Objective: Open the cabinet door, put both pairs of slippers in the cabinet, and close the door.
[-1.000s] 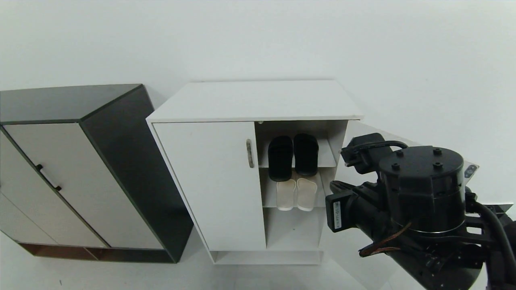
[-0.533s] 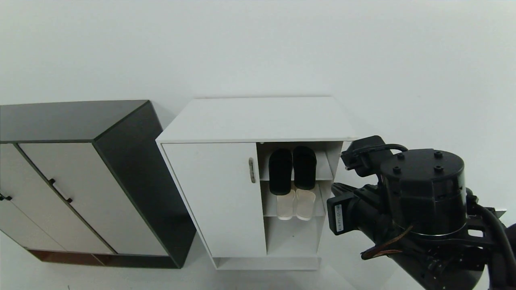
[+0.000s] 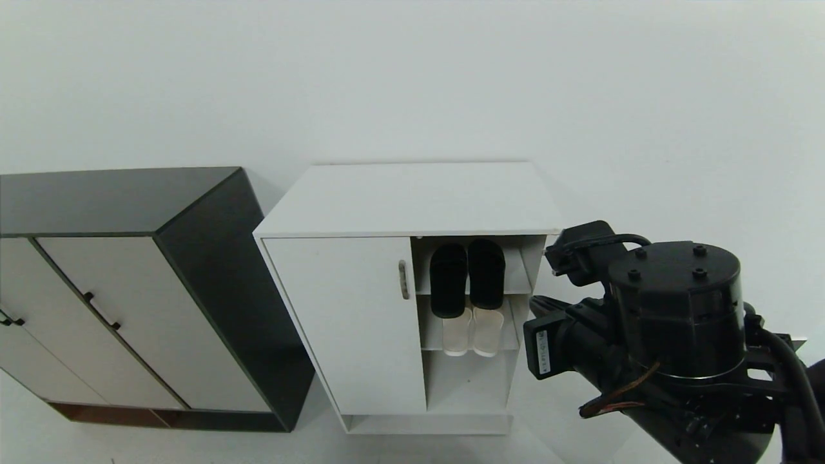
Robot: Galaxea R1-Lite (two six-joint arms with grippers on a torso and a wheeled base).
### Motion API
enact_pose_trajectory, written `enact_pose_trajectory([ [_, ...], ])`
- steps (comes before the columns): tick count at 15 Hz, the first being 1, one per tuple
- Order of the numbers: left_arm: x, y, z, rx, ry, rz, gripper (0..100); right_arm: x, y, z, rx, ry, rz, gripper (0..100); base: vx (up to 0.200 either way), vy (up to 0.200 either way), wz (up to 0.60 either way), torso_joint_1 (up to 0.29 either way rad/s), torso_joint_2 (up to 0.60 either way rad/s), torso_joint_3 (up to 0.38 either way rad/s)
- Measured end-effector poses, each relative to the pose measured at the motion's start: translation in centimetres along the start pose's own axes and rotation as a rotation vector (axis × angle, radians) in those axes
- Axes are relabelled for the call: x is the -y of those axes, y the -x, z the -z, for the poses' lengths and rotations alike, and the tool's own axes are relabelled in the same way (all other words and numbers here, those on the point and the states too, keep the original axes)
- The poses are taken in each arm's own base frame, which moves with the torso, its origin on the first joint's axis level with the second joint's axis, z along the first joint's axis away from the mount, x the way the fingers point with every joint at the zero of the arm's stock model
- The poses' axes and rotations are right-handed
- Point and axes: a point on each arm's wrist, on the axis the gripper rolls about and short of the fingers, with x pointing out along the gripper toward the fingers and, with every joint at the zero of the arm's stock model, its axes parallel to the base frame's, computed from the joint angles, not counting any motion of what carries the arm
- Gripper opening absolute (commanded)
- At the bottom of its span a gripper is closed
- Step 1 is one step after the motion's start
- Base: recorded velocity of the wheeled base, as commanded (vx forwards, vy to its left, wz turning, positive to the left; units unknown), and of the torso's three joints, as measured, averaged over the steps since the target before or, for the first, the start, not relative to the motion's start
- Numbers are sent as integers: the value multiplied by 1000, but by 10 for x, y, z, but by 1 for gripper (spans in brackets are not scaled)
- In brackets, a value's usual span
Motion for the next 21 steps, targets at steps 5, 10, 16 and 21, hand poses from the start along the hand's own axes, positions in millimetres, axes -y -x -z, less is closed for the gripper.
enact_pose_trajectory([
  [5, 0, 0, 0, 0, 0, 0, 0, 1, 0, 1, -4, 5, 7, 0, 0, 0, -120, 0, 0, 0],
  [10, 0, 0, 0, 0, 0, 0, 0, 5, -3, 3, -12, 17, 24, 0, 0, 0, -600, 6, 0, 1],
  [16, 0, 0, 0, 0, 2, 0, 0, 30, -18, -4, -3, 2, 98, 0, 0, 0, 0, 0, 0, 0],
  [21, 0, 0, 0, 0, 6, 0, 0, 51, -41, -15, 25, -54, 196, 0, -40, 0, 0, 0, 0, 1],
])
